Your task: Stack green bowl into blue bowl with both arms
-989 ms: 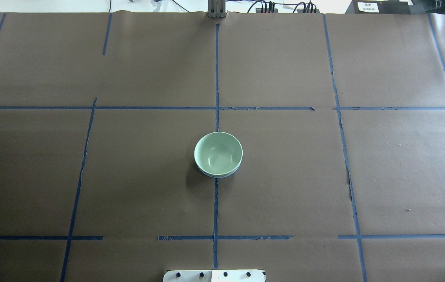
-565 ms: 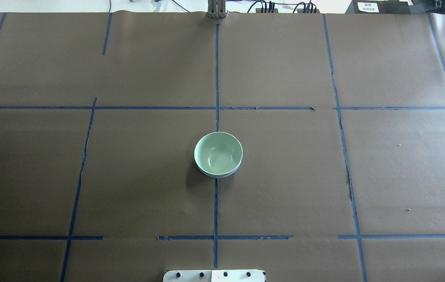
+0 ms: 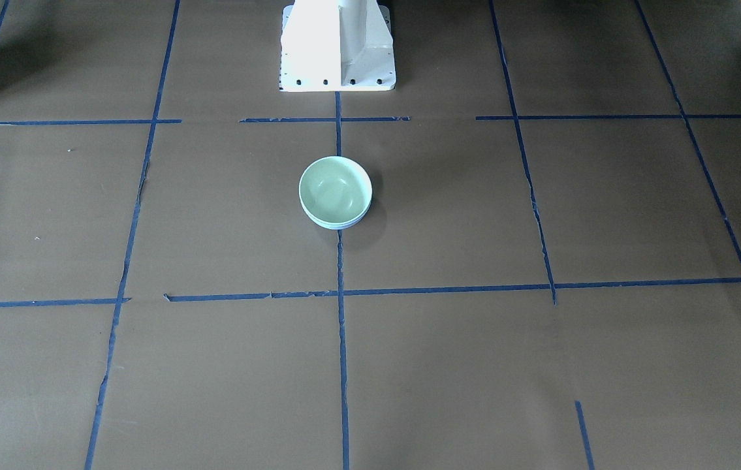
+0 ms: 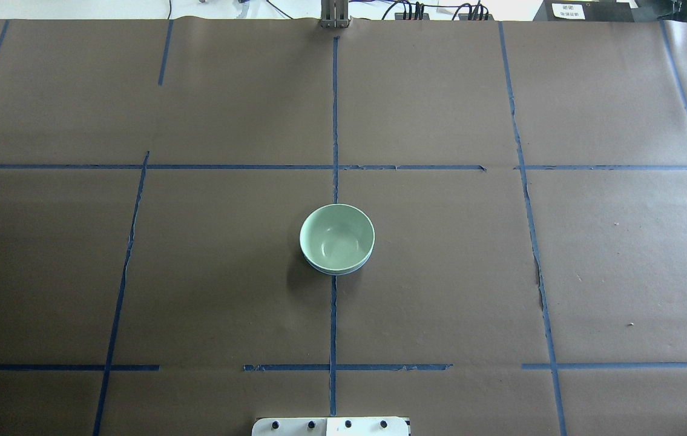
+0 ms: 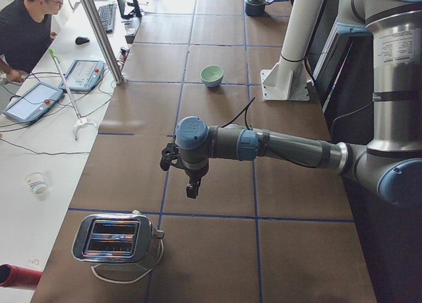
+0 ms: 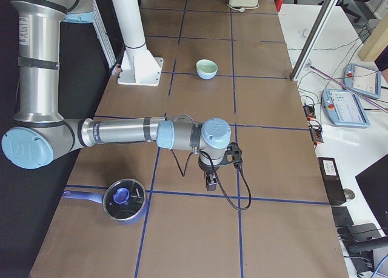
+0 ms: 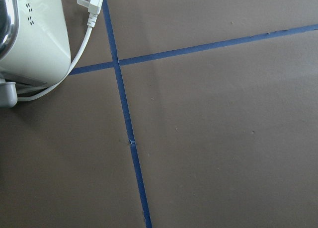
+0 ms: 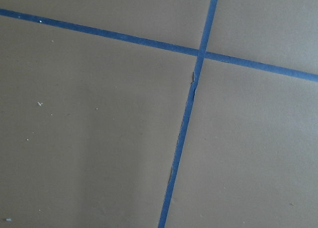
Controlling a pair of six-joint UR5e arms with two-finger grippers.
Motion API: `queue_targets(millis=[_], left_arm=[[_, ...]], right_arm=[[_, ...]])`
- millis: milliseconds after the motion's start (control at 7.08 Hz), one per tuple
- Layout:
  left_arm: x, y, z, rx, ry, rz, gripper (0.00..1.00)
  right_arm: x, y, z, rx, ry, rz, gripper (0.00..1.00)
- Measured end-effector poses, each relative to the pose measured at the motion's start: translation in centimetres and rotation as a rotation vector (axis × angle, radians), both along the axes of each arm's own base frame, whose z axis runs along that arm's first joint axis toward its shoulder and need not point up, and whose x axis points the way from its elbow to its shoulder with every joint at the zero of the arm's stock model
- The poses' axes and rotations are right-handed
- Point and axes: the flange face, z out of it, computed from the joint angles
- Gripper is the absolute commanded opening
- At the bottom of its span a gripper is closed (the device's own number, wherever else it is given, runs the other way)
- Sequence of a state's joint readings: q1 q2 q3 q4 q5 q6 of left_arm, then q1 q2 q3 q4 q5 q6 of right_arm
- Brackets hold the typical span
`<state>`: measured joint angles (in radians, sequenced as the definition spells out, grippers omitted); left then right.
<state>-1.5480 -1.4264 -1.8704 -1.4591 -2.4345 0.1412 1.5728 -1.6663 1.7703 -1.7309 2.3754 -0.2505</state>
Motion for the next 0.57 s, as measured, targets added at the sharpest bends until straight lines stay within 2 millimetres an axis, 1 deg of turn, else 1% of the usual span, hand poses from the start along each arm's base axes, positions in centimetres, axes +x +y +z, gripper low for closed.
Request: queue_targets(millis=[141, 565], left_arm=[[0.0, 0.44, 0.07, 0.0, 0.001, -0.001, 1.0], [0.05, 0.75, -0.43, 0.014, -0.001, 0.0, 1.0]], right_arm=[[-0.06, 0.02, 0.13, -0.003, 0.001, -0.001, 1.0], [-0.15, 0.03, 0.24, -0.003, 0.001, -0.003, 1.0]])
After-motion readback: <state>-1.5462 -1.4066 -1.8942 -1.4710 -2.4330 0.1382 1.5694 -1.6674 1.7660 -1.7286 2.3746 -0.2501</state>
